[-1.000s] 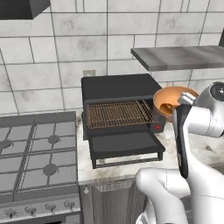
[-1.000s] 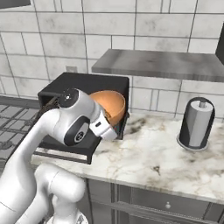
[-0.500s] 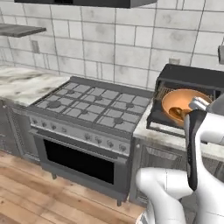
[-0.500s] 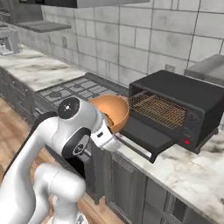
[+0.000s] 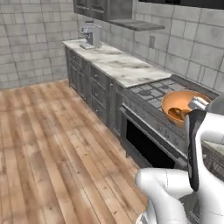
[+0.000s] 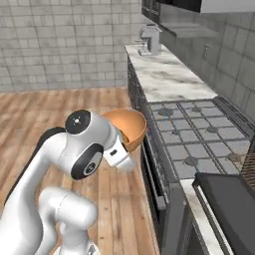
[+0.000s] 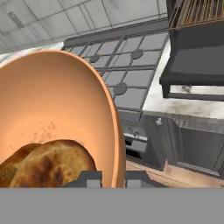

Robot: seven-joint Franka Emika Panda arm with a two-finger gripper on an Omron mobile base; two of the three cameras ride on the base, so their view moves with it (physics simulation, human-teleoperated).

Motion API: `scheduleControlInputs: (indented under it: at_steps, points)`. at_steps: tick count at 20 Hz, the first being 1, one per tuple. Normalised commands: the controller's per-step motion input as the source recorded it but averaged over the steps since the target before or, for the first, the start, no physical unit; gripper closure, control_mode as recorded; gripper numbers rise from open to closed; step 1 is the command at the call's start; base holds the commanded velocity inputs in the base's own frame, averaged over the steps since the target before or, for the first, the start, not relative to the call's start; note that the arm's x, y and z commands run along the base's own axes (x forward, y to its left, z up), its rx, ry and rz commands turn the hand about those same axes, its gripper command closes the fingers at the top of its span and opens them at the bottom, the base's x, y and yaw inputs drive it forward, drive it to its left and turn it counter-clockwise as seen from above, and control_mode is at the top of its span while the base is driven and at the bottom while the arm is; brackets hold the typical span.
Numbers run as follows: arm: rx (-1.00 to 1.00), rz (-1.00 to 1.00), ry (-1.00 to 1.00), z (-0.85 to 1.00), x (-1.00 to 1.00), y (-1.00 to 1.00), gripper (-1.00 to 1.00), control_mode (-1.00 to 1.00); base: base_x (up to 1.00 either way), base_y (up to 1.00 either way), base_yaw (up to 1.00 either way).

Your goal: Pick up the heated bread from the toaster oven and place it in the bowl. Then move the bread bowl to the dining counter.

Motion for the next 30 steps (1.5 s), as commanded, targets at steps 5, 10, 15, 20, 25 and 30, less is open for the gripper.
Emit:
scheduleControlInputs:
  at_steps: [5,10,15,20,25,30]
  points:
    - [0.0,0.0,0.0,0.0,0.0,0.0,1.0,1.0,0.0,0.47,0.87]
    - [0.0,0.0,0.0,0.0,0.0,0.0,1.0,1.0,0.0,0.63,0.8]
    - [0.0,0.0,0.0,0.0,0.0,0.0,1.0,1.0,0.57,0.31,0.68]
    - [0.0,0.0,0.0,0.0,0.0,0.0,1.0,1.0,1.0,0.01,0.33]
    - [0.0,0.0,0.0,0.0,0.0,0.0,1.0,1.0,1.0,0.0,0.2]
    - [0.0,0.0,0.0,0.0,0.0,0.0,1.0,1.0,1.0,-0.18,0.21]
